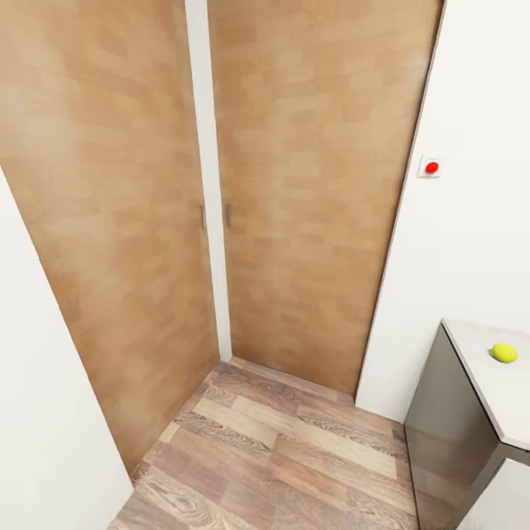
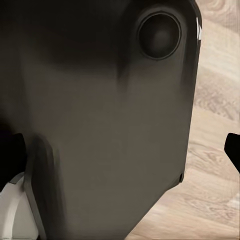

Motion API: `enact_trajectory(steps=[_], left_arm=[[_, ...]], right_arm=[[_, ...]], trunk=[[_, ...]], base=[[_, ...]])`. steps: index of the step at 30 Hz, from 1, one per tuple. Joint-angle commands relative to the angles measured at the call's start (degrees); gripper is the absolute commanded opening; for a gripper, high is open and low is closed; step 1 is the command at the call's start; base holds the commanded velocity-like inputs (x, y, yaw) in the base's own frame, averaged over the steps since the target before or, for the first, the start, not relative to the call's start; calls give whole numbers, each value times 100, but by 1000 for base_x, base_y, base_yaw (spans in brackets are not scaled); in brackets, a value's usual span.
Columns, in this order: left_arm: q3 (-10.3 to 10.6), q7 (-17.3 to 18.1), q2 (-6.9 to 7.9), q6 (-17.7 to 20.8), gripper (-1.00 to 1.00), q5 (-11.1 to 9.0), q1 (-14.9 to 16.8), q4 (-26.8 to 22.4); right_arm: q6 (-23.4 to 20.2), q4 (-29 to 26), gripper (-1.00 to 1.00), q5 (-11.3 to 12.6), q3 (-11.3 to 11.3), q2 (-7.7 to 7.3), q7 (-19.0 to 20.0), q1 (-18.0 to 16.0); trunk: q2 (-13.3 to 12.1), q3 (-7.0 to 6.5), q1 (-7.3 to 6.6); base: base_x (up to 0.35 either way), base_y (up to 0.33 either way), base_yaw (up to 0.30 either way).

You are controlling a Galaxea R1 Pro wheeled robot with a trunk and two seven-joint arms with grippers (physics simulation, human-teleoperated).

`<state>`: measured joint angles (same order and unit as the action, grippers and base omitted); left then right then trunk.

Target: Put all the toys in the child's room - the three board games (two on the bed and one on the table), the two jigsaw puzzles on the table, and the tennis ball on the table - inside the toy box on the table in the child's room.

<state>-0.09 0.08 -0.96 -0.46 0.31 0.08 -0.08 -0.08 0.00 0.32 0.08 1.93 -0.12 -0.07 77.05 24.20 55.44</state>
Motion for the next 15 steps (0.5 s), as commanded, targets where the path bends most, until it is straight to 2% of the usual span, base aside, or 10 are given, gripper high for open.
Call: enact_trajectory(steps=[1, 6, 15], left_arm=[[-1, 1, 5, -4, 100, 4, 1, -1], [0, -5, 19, -17, 100, 4, 1, -3], [14, -67, 71, -17, 100, 10, 1, -146]], right_arm=[[-1, 0, 100, 3, 1, 2, 0, -2], [4, 0, 100, -14, 2, 8, 1, -2], [8, -5, 100, -33, 3, -21, -1, -2]], trunk=[[-39, -14, -23], [-240, -104, -133], [-601, -266, -330]], base=[[0, 0, -240], [0, 0, -133], [0, 0, -15]])
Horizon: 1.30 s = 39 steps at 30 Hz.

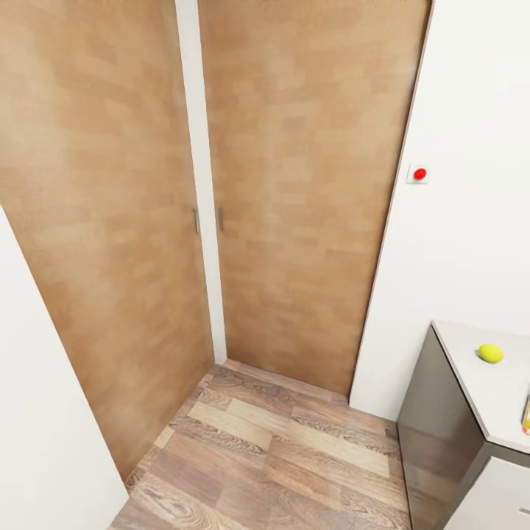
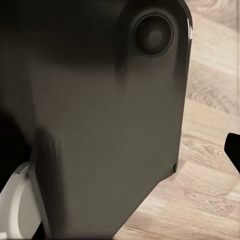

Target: Put all the toys in the child's room - the three board games (two on the bed and one on the table), the two jigsaw puzzles on the table, and the tennis ball on the table - inside the toy box on the table in the child's room.

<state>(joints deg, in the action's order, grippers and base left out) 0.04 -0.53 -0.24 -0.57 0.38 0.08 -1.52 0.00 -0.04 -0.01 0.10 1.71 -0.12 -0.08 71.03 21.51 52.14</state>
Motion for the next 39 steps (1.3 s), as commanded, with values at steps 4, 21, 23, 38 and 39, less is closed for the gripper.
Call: enact_trajectory(steps=[4, 21, 23, 38, 39], left_arm=[[-8, -105, 65, -7, 100, 1, 1, -36], [-4, -263, 112, -132, 100, 5, 1, -59], [2, -288, 117, -156, 100, 10, 1, -59], [35, -316, 191, -180, 100, 24, 1, -59], [37, -316, 191, -180, 100, 27, 1, -59]], right_arm=[[0, 1, 100, -6, -5, -3, 1, -1], [44, 3, 100, 17, 8, 56, 2, -1], [83, 3, 100, 28, 24, 42, 19, -1], [124, 4, 100, 45, 25, 10, 55, -1], [124, 4, 100, 45, 25, 11, 55, -1]], trunk=[[-159, -68, -88], [-841, -373, -462], [-921, -409, -506], [-1523, -678, -835], [-1563, -696, -857]], base=[[0, 0, -1], [0, 0, -17], [0, 0, -200], [0, 0, -273], [0, 0, -285]])
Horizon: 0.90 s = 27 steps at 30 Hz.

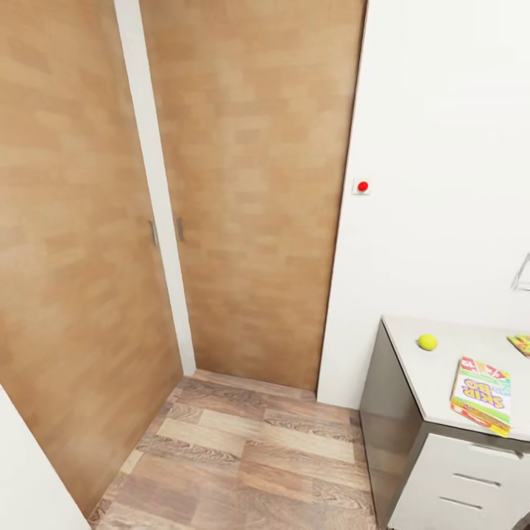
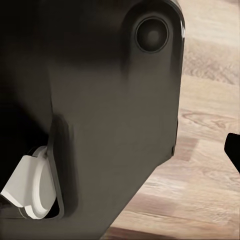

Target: Put all the toys in the child's room - the three board games (two on the bed and one on the table), the two jigsaw puzzles on the table, and the tennis ball on the table - inside the toy box on the table in the child's room.

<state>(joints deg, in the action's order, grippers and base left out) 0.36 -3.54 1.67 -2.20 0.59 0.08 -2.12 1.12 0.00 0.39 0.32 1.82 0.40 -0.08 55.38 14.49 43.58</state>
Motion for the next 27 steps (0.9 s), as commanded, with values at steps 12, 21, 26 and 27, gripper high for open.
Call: enact_trajectory(steps=[12, 21, 26, 27], left_arm=[[16, -15, 0, -20, 100, 12, 1, 1], [17, -15, -8, -24, 100, 20, 1, 1], [17, -15, -8, -22, 100, 20, 1, 1], [17, -15, -8, -24, 100, 21, 1, 1]], right_arm=[[11, 0, 100, 3, -3, -2, 10, -1], [11, 0, 100, 5, -5, 2, 8, -1], [11, 0, 100, 5, -5, 3, 8, -1], [11, 0, 100, 5, -4, 3, 8, -1]], trunk=[[-479, -211, -264], [-840, -372, -461], [-1040, -462, -571], [-1081, -480, -593]], base=[[0, 0, -285], [0, 0, -285], [0, 0, -285], [0, 0, -285]])
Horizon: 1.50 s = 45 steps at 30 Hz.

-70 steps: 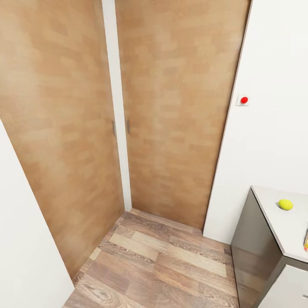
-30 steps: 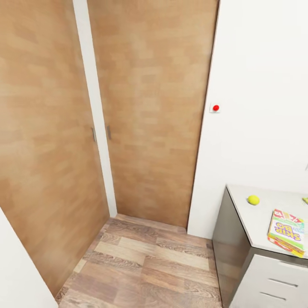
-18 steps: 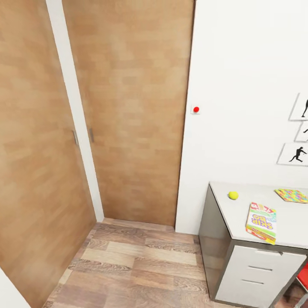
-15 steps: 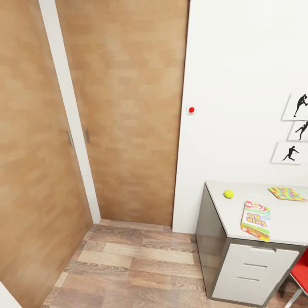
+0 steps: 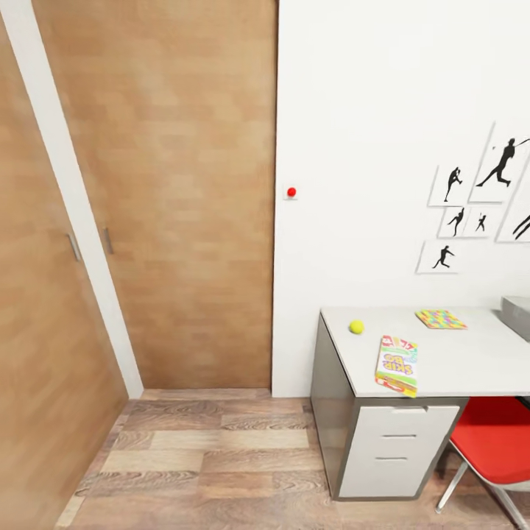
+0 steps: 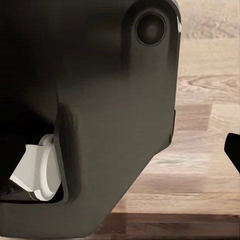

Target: Put all the toys in the child's room - the three board games (two on the bed and one on the table), the two jigsaw puzzles on the table, and the tennis ball on the table - inside the toy box on the table in the child's room.

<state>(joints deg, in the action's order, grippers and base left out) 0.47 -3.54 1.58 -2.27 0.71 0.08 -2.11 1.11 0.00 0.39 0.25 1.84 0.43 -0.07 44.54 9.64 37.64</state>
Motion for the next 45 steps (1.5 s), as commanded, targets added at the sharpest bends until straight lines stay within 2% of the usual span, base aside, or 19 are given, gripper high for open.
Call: enact_trajectory(steps=[1, 45], left_arm=[[6, -15, 0, -18, 100, 8, 1, 0], [14, -15, 0, -19, 100, 8, 1, 0]], right_arm=[[12, 0, 100, 4, 4, 0, 5, -1], [21, 0, 100, 5, 1, 0, 4, -1]], trunk=[[-37, -12, -22], [-1801, -802, -988]], base=[[0, 0, -285], [0, 0, -285]])
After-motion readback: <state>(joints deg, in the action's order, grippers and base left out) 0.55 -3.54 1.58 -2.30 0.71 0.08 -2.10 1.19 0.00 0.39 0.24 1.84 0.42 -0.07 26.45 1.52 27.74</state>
